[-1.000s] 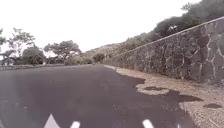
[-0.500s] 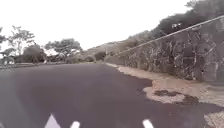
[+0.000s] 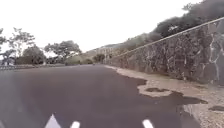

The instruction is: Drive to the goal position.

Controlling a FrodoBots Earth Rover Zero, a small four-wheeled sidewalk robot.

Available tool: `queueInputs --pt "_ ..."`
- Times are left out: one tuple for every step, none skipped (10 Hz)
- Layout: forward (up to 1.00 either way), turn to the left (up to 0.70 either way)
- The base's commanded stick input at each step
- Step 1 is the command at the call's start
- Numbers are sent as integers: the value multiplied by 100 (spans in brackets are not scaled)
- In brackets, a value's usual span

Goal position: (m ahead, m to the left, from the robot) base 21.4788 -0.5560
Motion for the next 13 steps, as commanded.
queueInputs --pt "50 0" --pt "50 0" --pt "50 0" --pt "50 0" --pt "50 0" --pt "50 0" --pt "50 0" --pt "50 0" --pt "50 0" --pt "50 0" --pt "50 0" --pt "50 0" --pt "50 0"
